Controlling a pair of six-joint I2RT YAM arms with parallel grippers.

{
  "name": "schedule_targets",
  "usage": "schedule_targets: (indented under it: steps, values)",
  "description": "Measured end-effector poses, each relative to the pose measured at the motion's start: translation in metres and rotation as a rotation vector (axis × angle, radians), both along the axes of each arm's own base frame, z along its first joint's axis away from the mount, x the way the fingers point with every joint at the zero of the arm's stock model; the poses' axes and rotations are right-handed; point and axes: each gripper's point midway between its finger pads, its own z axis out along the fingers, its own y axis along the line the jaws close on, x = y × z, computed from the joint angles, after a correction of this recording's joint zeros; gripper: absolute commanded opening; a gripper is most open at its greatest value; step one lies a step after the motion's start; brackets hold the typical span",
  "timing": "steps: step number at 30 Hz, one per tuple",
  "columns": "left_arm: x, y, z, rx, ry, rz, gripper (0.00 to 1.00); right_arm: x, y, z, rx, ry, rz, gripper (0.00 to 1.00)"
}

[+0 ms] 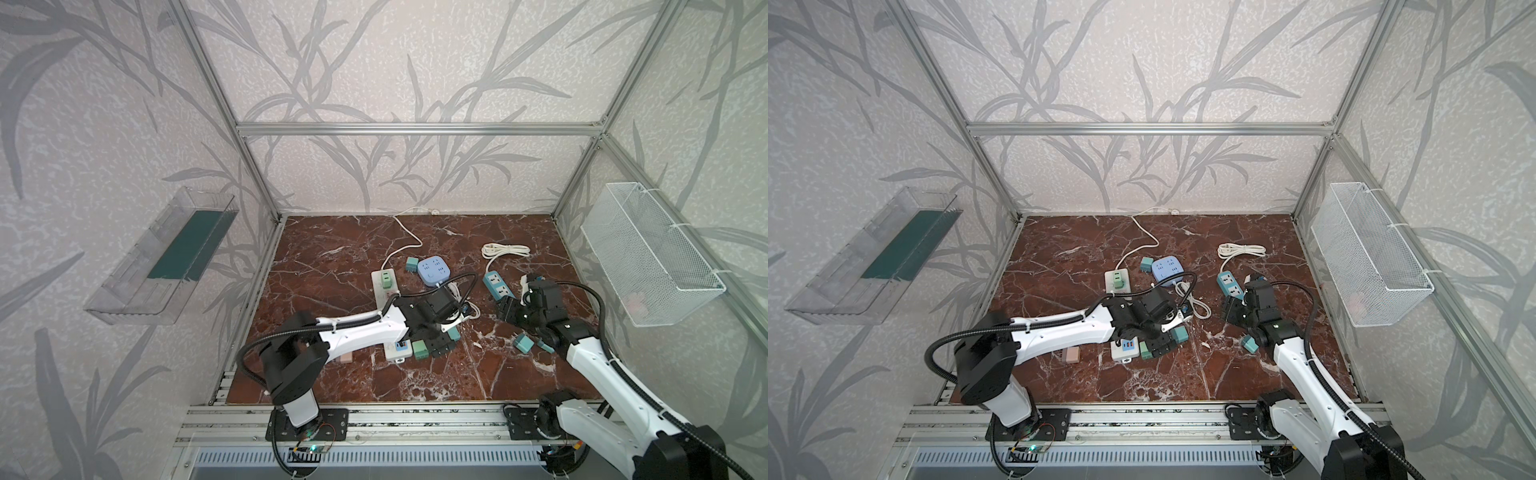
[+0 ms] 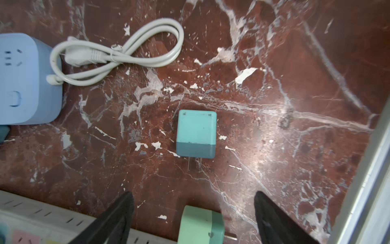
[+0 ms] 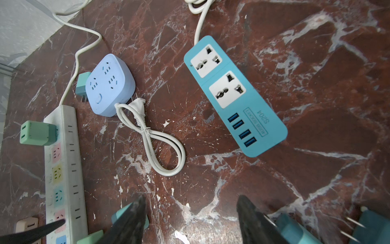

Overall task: Insert the plug
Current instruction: 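Grasp a teal plug adapter with the left gripper while the right grasps another adapter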

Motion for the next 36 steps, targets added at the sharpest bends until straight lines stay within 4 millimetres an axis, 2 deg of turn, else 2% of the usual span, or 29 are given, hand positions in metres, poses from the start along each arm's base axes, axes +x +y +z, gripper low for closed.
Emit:
schedule_targets:
  steps: [5,9,13,17,22,24,30,34,36]
  values:
    - [0.021,-0.02,-0.01,0.027,-0.004,0.013,0.93,-0.001,0.006,0.0,0.021,0.003,0.027,0.7]
    - [0.029,-0.024,-0.024,0.055,0.007,0.02,0.89,-0.003,0.006,0.004,0.016,-0.011,0.041,0.7]
    - [0.027,-0.019,-0.036,0.077,0.041,0.021,0.86,-0.006,0.004,0.013,0.016,-0.043,0.045,0.7]
    - [0.024,-0.02,-0.037,0.064,0.066,0.017,0.8,-0.006,0.005,0.015,0.01,-0.053,0.054,0.6]
    - [0.017,-0.022,-0.043,0.045,0.1,0.004,0.78,-0.006,0.007,0.015,0.016,-0.052,0.066,0.61]
    - [0.014,-0.022,-0.049,0.046,0.116,0.0,0.72,-0.005,0.008,0.015,0.02,-0.055,0.069,0.61]
    - [0.015,-0.02,-0.061,0.043,0.104,0.003,0.69,-0.006,0.007,0.019,0.026,-0.086,0.068,0.56]
    - [0.019,-0.022,-0.059,0.008,0.07,0.011,0.62,-0.015,0.005,0.019,0.033,-0.116,0.066,0.52]
    - [0.021,-0.022,-0.059,-0.005,0.054,0.017,0.54,-0.017,0.004,0.021,0.028,-0.125,0.065,0.51]
